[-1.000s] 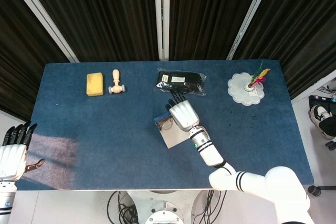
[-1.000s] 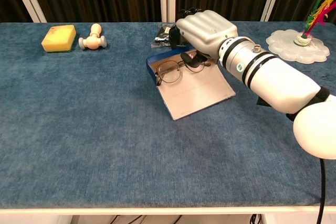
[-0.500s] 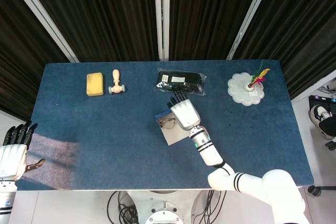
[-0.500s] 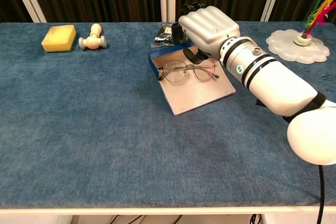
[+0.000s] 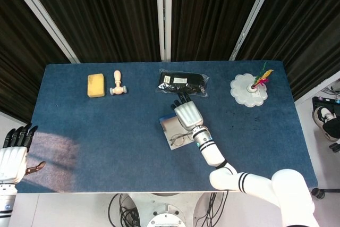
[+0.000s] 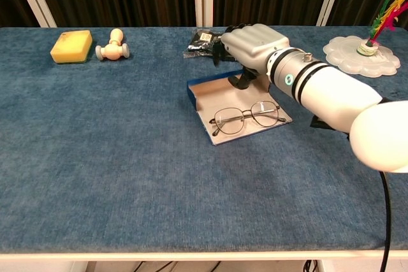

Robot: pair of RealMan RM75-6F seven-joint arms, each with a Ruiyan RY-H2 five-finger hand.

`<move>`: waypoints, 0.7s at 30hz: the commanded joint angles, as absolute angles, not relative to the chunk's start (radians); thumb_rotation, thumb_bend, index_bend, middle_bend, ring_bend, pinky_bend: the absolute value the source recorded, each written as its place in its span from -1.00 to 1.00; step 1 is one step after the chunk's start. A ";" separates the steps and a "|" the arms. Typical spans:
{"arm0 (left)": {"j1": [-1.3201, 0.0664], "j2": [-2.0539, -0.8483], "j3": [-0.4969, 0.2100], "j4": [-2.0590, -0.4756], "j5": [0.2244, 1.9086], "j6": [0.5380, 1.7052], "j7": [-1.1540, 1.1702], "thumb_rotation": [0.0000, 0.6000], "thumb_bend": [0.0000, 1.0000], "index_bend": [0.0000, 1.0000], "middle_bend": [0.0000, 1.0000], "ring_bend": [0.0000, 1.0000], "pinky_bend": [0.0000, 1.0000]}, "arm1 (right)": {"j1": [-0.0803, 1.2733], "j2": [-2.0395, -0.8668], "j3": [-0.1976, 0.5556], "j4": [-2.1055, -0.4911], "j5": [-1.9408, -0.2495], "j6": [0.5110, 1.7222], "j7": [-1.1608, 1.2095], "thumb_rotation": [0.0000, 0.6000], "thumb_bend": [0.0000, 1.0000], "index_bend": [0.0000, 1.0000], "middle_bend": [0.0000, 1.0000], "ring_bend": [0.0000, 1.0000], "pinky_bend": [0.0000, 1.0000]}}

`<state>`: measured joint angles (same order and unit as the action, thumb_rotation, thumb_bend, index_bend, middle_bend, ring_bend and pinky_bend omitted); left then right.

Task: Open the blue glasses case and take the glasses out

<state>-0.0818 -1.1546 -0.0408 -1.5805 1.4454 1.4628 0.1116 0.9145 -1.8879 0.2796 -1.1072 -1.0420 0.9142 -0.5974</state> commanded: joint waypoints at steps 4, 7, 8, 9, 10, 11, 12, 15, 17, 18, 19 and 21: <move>-0.083 -1.153 -0.041 -1.583 1.451 1.465 0.113 1.00 -0.94 -0.83 -0.96 -1.00 -1.00 | 0.881 -1.756 0.273 -1.286 -1.011 0.887 -0.594 1.00 -0.64 -1.00 -0.70 -1.00 -1.00; -0.084 -1.153 -0.041 -1.584 1.452 1.466 0.115 1.00 -0.94 -0.83 -0.96 -1.00 -1.00 | 0.846 -1.706 0.240 -1.364 -1.099 0.911 -0.504 1.00 -0.54 -0.82 -0.63 -1.00 -1.00; -0.083 -1.153 -0.041 -1.585 1.452 1.466 0.116 1.00 -0.94 -0.83 -0.96 -1.00 -1.00 | 0.835 -1.692 0.225 -1.382 -1.127 0.915 -0.477 1.00 -0.52 -0.73 -0.60 -1.00 -1.00; -0.083 -1.153 -0.041 -1.586 1.452 1.466 0.117 1.00 -0.94 -0.83 -0.96 -1.00 -1.00 | 0.825 -1.680 0.211 -1.397 -1.149 0.918 -0.453 1.00 -0.49 -0.58 -0.56 -1.00 -1.00; -0.083 -1.153 -0.041 -1.587 1.452 1.466 0.118 1.00 -0.94 -0.83 -0.96 -1.00 -1.00 | 0.815 -1.666 0.192 -1.411 -1.174 0.919 -0.430 1.00 -0.48 -0.50 -0.54 -1.00 -1.00; -0.084 -1.153 -0.041 -1.588 1.453 1.466 0.119 1.00 -0.94 -0.83 -0.96 -1.00 -1.00 | 0.808 -1.659 0.179 -1.417 -1.186 0.919 -0.419 1.00 -0.46 -0.41 -0.52 -1.00 -1.00; -0.084 -1.153 -0.041 -1.589 1.454 1.467 0.119 1.00 -0.94 -0.83 -0.96 -1.00 -1.00 | 0.803 -1.655 0.167 -1.419 -1.195 0.919 -0.414 1.00 -0.44 -0.34 -0.52 -1.00 -1.00; -0.085 -1.153 -0.040 -1.592 1.457 1.467 0.124 1.00 -0.94 -0.83 -0.96 -1.00 -1.00 | 0.793 -1.660 0.144 -1.410 -1.205 0.916 -0.402 1.00 -0.37 -0.23 -0.51 -1.00 -1.00; -0.085 -1.152 -0.040 -1.594 1.457 1.467 0.125 1.00 -0.94 -0.83 -0.96 -1.00 -1.00 | 0.790 -1.668 0.136 -1.400 -1.203 0.908 -0.389 1.00 -0.34 -0.18 -0.51 -1.00 -1.00; -0.084 -1.151 -0.040 -1.595 1.457 1.468 0.127 1.00 -0.94 -0.83 -0.96 -1.00 -1.00 | 0.789 -1.672 0.132 -1.392 -1.203 0.904 -0.383 1.00 -0.34 -0.16 -0.51 -1.00 -1.00; -0.084 -1.151 -0.040 -1.596 1.456 1.469 0.128 1.00 -0.94 -0.83 -0.96 -1.00 -1.00 | 0.789 -1.676 0.131 -1.387 -1.204 0.902 -0.379 1.00 -0.33 -0.14 -0.51 -1.00 -1.00; -0.083 -1.150 -0.040 -1.598 1.455 1.470 0.128 1.00 -0.94 -0.83 -0.96 -1.00 -1.00 | 0.789 -1.684 0.128 -1.378 -1.207 0.900 -0.372 1.00 -0.32 -0.12 -0.51 -1.00 -1.00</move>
<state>-0.0829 -1.1497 -0.0403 -1.5980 1.4549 1.4695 0.1285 0.7901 -1.6806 0.1309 -1.3810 -1.2048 0.9022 -0.3747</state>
